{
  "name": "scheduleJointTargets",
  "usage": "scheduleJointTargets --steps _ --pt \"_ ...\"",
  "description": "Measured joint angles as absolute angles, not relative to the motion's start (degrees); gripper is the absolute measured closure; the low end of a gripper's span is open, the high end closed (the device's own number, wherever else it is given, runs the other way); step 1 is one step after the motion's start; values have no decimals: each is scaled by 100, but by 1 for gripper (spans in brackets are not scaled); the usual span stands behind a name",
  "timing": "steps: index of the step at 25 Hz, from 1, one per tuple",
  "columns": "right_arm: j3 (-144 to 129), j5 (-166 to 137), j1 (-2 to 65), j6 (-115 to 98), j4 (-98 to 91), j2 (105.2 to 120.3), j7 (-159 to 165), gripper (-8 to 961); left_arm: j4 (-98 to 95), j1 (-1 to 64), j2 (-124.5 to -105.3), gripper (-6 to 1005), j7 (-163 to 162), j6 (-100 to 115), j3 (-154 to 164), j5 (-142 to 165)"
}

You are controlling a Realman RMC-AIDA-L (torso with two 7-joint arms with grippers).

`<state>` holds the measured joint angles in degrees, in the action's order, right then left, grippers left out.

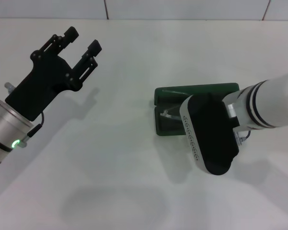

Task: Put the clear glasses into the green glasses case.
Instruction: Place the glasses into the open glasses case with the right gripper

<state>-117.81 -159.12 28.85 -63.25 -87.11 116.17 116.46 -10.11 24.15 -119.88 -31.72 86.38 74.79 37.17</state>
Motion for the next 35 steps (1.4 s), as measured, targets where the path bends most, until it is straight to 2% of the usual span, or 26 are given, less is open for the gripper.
scheduleJointTargets --steps 1,35 --pt "-11811 -15902 2836 -6297 -8785 11619 11658 640 -1012 2416 -11988 397 -3169 8633 7479 3717" --pt "-11535 -15672 2703 -7221 -9550 11602 11959 643 -1042 2508 -11970 397 -3146 8377 7465 3717"
